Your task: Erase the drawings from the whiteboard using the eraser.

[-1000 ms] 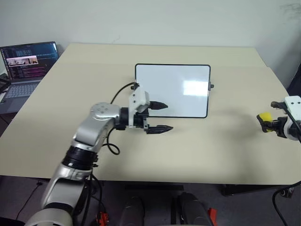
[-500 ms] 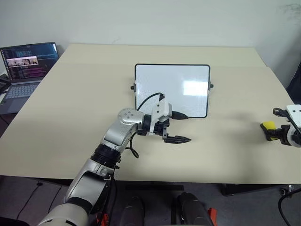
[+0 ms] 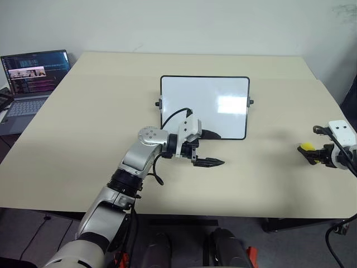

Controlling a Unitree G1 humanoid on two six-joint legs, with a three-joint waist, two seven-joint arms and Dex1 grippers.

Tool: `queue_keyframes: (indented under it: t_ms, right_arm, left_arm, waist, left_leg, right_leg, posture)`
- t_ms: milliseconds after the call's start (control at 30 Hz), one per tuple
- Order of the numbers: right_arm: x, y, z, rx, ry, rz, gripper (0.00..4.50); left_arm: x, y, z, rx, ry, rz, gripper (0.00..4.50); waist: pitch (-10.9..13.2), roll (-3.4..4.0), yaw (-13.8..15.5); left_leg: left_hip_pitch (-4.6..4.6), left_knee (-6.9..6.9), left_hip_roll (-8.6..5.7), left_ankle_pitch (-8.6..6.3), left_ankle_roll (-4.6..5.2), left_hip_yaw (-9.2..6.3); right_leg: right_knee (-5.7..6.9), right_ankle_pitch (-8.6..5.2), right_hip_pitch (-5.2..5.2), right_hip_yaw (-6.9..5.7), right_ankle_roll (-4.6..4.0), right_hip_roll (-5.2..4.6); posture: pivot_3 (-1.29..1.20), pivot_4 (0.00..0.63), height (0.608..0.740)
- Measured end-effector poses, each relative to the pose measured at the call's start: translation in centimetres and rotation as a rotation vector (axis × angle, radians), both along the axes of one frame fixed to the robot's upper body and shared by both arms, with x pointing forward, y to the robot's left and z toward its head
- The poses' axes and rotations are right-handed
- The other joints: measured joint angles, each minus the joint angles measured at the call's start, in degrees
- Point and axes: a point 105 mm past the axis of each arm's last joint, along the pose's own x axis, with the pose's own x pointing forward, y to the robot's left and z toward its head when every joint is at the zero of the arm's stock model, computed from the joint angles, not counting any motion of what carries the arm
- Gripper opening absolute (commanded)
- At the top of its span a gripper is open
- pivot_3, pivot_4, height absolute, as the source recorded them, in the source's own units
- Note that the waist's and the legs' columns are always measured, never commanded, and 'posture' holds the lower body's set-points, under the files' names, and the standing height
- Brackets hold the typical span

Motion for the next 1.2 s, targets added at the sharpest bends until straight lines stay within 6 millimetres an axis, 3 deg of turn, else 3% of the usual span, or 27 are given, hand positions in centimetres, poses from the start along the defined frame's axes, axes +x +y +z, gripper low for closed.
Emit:
queue_keyframes:
  t_ms: [167,300,367,433,533,633,733,800,867,933,1100,1200]
  right_arm:
    - [0.2,0.1,0.1,-0.002,-0.011,0.008,2.34]
    - [1.7,3.6,3.4,-0.035,-0.148,0.132,2.34]
    - [2.7,5.5,5.9,-0.052,-0.236,0.173,2.34]
    - [3.3,6.5,8.2,-0.077,-0.308,0.183,2.34]
    - [4.2,8.0,9.4,-0.071,-0.366,0.194,2.34]
    - [5.4,10.2,8.5,-0.021,-0.42,0.205,2.34]
    - [6.6,12.3,5.8,0.058,-0.502,0.205,2.34]
    - [6.8,12.7,3.6,0.094,-0.517,0.175,2.34]
    - [7.0,12.6,2.7,0.102,-0.552,0.121,2.34]
    - [7.1,12.1,3.2,0.119,-0.61,0.062,2.34]
    - [6.3,11.4,6.8,0.132,-0.849,-0.057,2.34]
    - [5.7,12.1,4.9,0.139,-0.849,-0.099,2.34]
  left_arm:
    - [0.7,1.1,0.4,-0.001,-0.018,0.053,4.5]
    - [2.3,3.7,2.5,-0.07,-0.066,0.214,4.5]
    - [3.2,5.9,4.4,-0.168,-0.11,0.354,4.5]
    - [3.9,9.5,5.8,-0.231,-0.153,0.523,4.5]
    - [4.4,15.3,6.1,-0.255,-0.181,0.758,4.5]
    - [4.2,18.4,5.8,-0.258,-0.201,0.882,4.5]
    - [4.0,21.9,3.6,-0.243,-0.195,1.053,4.5]
    - [4.0,23.4,2.7,-0.25,-0.193,1.139,4.5]
    - [4.0,24.2,2.0,-0.268,-0.199,1.195,4.5]
    - [4.0,24.6,1.4,-0.274,-0.191,1.219,4.5]
    - [3.5,25.0,-0.8,-0.294,-0.156,1.273,4.5]
    - [3.6,25.2,-1.6,-0.312,-0.151,1.3,4.5]
  waist:
    - [0.0,0.01,-0.1]
    - [0.0,0.03,-1.1]
    - [0.0,0.04,-1.5]
    - [0.0,0.04,-1.6]
    - [0.0,0.01,-1.5]
    - [-0.1,-0.13,-1.0]
    - [-0.1,-0.16,-0.8]
    - [0.0,-0.15,-0.1]
    - [0.0,-0.13,0.4]
    - [0.0,-0.13,0.5]
    - [-0.1,-0.14,0.2]
    - [-0.1,-0.15,0.1]
  left_leg:
    - [0.01,-0.01,0.0,0.0,0.0,0.0]
    - [0.01,0.0,0.0,0.0,0.0,-0.02]
    - [0.01,-0.01,0.01,0.0,0.0,-0.03]
    - [0.03,-0.04,0.04,0.0,0.0,-0.08]
    - [-0.01,-0.03,0.02,0.0,0.0,-0.09]
    - [0.01,-0.03,0.0,-0.01,0.0,-0.1]
    - [-0.04,-0.05,0.01,-0.01,0.0,-0.15]
    - [-0.09,-0.05,-0.01,-0.01,-0.01,-0.17]
    - [-0.1,-0.05,-0.03,0.0,-0.01,-0.16]
    - [-0.09,-0.05,-0.03,0.0,-0.01,-0.17]
    - [0.0,-0.11,0.03,0.0,-0.01,-0.17]
    - [0.01,-0.1,0.03,0.0,-0.01,-0.14]
  right_leg:
    - [0.01,0.0,0.0,0.01,0.0,0.0]
    - [0.04,0.0,-0.02,0.01,0.01,0.0]
    - [0.04,0.0,-0.03,0.01,0.01,0.0]
    - [0.05,0.0,-0.02,-0.03,0.0,0.01]
    - [0.03,0.0,-0.02,-0.05,0.0,0.0]
    - [-0.01,0.01,0.0,-0.05,0.0,-0.02]
    - [0.03,0.15,-0.02,-0.11,-0.26,-0.02]
    - [0.02,0.18,-0.06,-0.12,-0.29,-0.02]
    - [0.02,0.18,-0.06,-0.12,-0.29,-0.06]
    - [0.04,0.19,-0.06,-0.13,-0.29,-0.05]
    - [0.09,0.18,-0.05,-0.13,-0.31,0.0]
    - [0.11,0.18,-0.05,-0.1,-0.32,0.01]
  posture:
    - [0.0,0.15,0.74]
    - [0.0,0.15,0.74]
    - [0.0,0.15,0.74]
    - [0.0,0.15,0.74]
    - [0.0,0.15,0.74]
    - [0.0,0.15,0.74]
    - [0.0,0.15,0.74]
    - [0.0,0.15,0.74]
    - [0.0,0.15,0.74]
    - [0.0,0.15,0.74]
    - [0.0,0.15,0.74]
    - [0.0,0.15,0.74]
